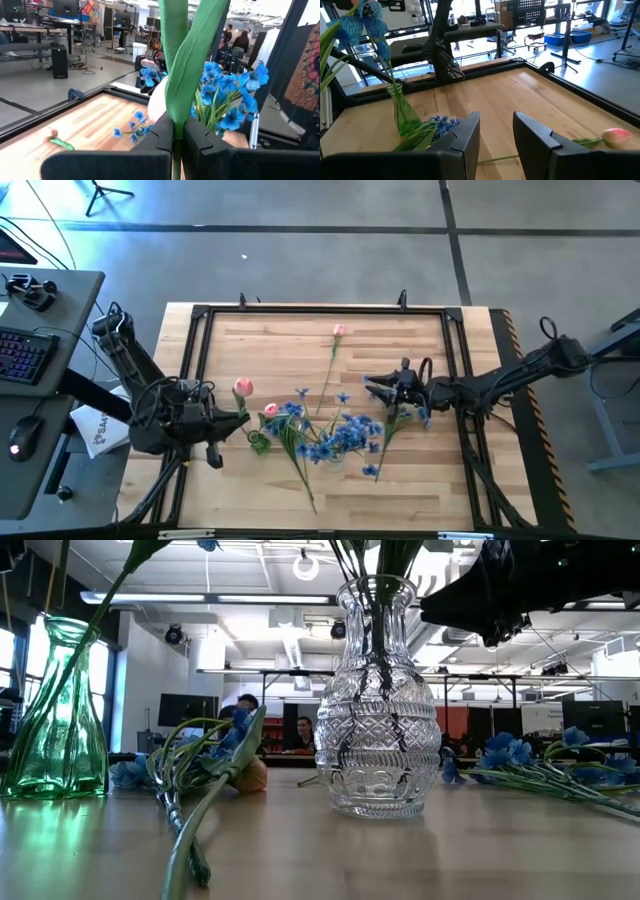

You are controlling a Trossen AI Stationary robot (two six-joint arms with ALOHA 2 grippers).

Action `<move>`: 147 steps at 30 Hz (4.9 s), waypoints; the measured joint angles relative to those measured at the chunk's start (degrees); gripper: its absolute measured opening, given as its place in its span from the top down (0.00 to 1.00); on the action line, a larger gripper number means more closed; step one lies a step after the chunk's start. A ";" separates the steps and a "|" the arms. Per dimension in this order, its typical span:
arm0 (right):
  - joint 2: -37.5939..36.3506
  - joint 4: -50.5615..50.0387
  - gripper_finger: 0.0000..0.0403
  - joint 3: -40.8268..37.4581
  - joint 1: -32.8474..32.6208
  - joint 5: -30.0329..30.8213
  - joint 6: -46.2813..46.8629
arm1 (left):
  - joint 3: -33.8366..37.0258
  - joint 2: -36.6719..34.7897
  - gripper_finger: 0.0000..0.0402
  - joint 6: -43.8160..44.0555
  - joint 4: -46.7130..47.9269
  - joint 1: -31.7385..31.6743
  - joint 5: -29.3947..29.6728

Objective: Sort flowers into vase by color
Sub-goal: Put the bottom right pink flower into the green vase, then put the right blue flower into the transparent vase

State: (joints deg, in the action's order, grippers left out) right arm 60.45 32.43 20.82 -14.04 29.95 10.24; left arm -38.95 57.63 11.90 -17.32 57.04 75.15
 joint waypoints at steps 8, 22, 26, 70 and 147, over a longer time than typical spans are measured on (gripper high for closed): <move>0.00 -0.02 0.72 0.00 0.00 -0.09 0.00 | 0.01 1.90 1.00 6.43 4.21 -2.18 0.78; 0.02 -0.02 0.72 0.00 0.00 -0.15 0.20 | 0.01 2.97 0.89 13.95 12.18 -3.83 -0.15; 0.02 -0.07 0.72 0.00 0.00 -1.15 0.22 | 0.01 -0.04 0.77 18.19 18.17 -3.70 -5.22; 11.86 -57.74 0.44 17.24 -16.45 -18.83 72.49 | 0.01 -7.24 0.64 47.15 69.40 -3.79 -5.57; 14.31 24.80 1.00 14.14 -36.38 1.86 -38.62 | 0.01 -0.83 0.64 50.98 69.81 -3.79 -3.69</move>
State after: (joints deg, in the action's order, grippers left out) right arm 74.76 57.23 34.96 -50.42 31.81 -28.38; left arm -38.94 56.80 62.87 52.49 53.25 71.46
